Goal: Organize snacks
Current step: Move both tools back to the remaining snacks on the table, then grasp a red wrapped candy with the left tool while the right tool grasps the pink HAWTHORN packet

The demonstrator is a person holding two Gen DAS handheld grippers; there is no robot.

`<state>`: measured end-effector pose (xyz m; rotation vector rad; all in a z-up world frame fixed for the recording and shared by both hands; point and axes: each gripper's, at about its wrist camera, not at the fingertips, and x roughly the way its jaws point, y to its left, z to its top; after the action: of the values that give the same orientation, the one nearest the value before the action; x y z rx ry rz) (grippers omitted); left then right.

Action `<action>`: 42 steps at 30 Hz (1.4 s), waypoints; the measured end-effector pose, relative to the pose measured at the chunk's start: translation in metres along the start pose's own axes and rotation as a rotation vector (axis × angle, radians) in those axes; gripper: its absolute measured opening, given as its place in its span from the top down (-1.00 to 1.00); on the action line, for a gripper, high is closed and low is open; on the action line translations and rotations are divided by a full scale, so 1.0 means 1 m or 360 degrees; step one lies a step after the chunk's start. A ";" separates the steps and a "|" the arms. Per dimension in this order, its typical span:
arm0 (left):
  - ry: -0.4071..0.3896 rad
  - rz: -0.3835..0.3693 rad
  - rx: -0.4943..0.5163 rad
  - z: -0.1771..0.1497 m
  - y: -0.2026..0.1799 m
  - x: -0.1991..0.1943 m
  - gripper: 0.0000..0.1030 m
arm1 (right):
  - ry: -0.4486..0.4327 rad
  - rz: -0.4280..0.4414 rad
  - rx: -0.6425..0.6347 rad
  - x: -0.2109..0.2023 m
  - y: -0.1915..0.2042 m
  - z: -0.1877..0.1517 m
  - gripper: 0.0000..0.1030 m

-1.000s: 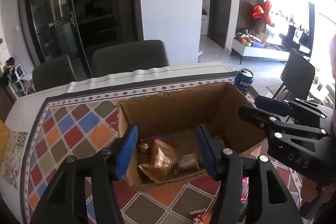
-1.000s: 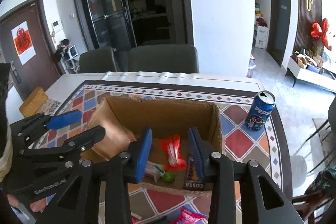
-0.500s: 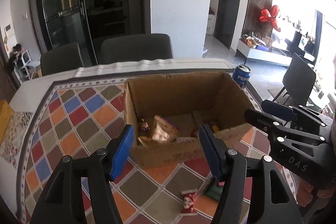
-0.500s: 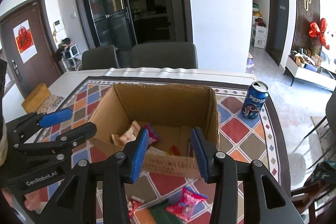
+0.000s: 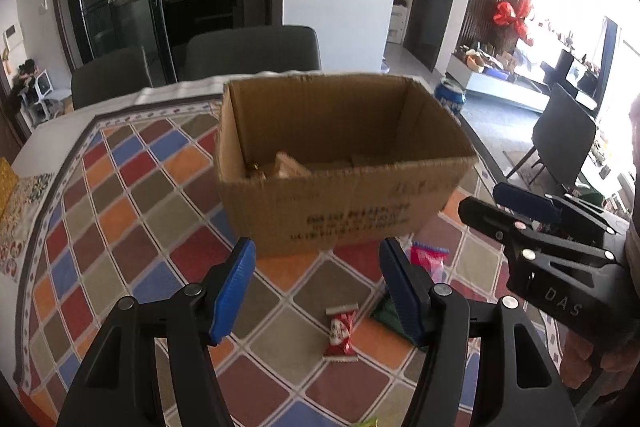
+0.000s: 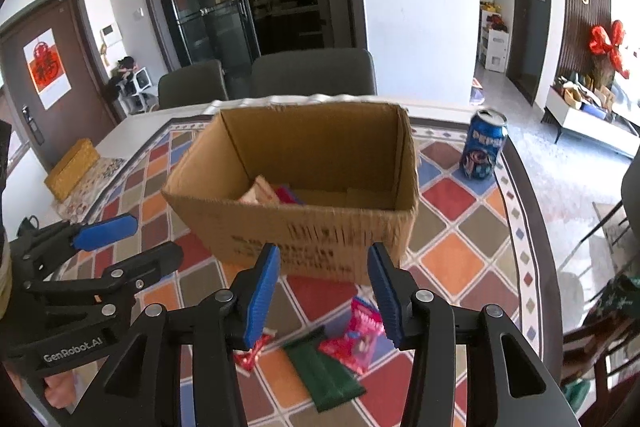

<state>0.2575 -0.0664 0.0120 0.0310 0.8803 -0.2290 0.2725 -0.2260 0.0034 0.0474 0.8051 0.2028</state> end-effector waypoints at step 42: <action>0.0455 -0.0103 -0.0015 -0.082 -0.013 0.101 0.03 | 0.0257 -0.0024 0.0209 0.069 -0.030 -0.084 0.09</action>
<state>0.2545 -0.0881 -0.1172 0.0267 1.1679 -0.2857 0.2637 -0.2449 -0.1077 0.1500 0.9790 0.1402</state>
